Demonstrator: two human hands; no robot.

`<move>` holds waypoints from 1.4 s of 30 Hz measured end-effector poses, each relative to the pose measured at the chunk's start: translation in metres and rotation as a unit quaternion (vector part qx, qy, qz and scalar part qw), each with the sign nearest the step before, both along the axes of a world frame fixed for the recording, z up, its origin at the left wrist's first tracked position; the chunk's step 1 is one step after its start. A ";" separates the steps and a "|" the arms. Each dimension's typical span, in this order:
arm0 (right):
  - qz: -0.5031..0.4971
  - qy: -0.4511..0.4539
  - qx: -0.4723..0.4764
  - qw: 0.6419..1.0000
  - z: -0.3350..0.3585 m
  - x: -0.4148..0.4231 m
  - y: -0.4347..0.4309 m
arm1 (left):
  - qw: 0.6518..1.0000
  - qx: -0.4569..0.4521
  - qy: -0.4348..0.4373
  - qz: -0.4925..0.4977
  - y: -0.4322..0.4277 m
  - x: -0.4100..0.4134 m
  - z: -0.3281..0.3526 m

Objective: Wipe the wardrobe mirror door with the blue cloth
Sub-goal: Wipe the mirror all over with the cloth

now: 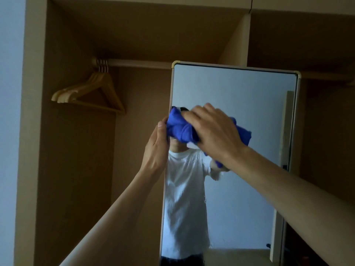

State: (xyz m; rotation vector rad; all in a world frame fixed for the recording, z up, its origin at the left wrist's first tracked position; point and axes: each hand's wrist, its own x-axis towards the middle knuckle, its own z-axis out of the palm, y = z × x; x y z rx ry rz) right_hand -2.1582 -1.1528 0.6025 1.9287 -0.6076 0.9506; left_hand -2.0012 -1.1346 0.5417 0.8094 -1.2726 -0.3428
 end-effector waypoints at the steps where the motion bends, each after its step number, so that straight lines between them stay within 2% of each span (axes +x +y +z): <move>1: -0.003 -0.011 -0.010 1.000 0.011 0.000 0.000 | 1.000 0.004 -0.005 0.008 0.002 -0.001 0.001; 5: -0.004 -0.054 -0.038 0.998 0.052 -0.008 -0.003 | 1.000 0.004 -0.002 0.017 0.000 -0.001 -0.001; 8: -0.017 -0.064 -0.046 0.997 0.058 -0.009 -0.004 | 1.000 -0.004 0.008 0.010 -0.002 -0.002 -0.005; 13: -0.022 -0.006 -0.042 0.999 0.016 -0.010 -0.004 | 0.999 0.007 0.036 0.000 -0.009 -0.004 -0.008; 22: -0.008 0.078 -0.018 0.997 -0.041 -0.030 -0.009 | 0.996 -0.019 0.035 0.082 -0.020 -0.015 -0.016; 36: -0.038 -0.056 -0.058 0.996 0.067 -0.074 -0.021 | 0.983 0.001 -0.004 0.185 -0.029 -0.023 -0.021; 42: -0.029 -0.004 -0.048 0.998 0.043 -0.083 -0.025 | 0.979 0.002 0.005 0.203 -0.031 -0.025 -0.023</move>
